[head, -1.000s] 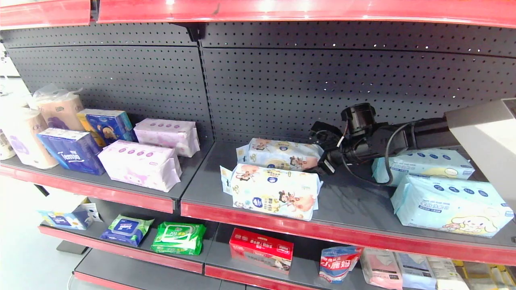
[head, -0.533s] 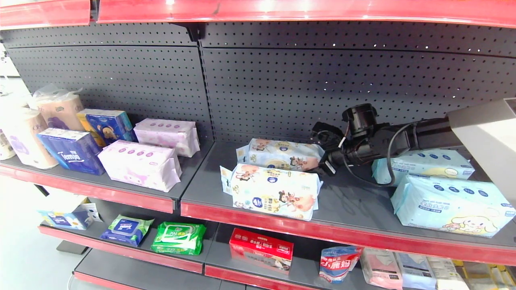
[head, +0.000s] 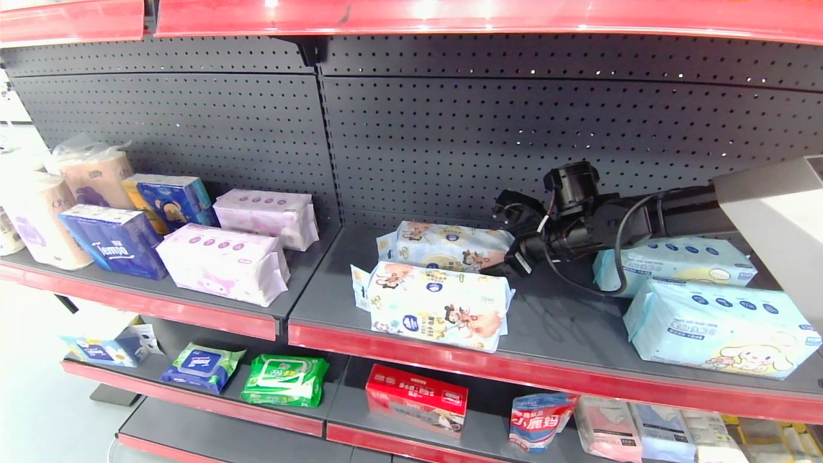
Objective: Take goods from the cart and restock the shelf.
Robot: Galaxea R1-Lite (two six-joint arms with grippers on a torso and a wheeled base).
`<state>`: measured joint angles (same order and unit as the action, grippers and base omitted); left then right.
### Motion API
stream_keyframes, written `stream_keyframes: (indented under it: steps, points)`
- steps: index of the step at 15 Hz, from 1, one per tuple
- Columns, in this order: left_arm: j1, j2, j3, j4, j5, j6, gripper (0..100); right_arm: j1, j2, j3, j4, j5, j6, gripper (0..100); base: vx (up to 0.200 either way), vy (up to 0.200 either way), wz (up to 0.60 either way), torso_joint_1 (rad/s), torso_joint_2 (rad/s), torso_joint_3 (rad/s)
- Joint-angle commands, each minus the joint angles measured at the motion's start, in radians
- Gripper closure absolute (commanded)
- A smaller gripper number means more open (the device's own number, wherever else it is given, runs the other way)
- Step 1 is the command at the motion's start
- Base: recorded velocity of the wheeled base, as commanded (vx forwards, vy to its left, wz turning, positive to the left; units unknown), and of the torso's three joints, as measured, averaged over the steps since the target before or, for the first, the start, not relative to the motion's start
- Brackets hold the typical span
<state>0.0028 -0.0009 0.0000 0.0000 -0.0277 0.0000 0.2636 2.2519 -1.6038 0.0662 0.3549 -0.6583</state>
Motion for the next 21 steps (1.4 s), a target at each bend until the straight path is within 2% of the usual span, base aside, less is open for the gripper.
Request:
stream_keyframes:
  steps: [1, 21]
  points:
    - [0.000, 0.001, 0.000, 0.000, 0.000, 0.000, 0, 0.003, 0.009, -0.005, 0.000, 0.019, -0.001, 0, 0.000, 0.000, 0.00, 0.000, 0.00, 0.000]
    - [0.000, 0.001, 0.000, 0.000, 0.000, 0.000, 0, 0.026, 0.012, 0.030, 0.012, 0.004, 0.028, 0, 0.000, 0.000, 0.00, 0.000, 0.00, 0.000]
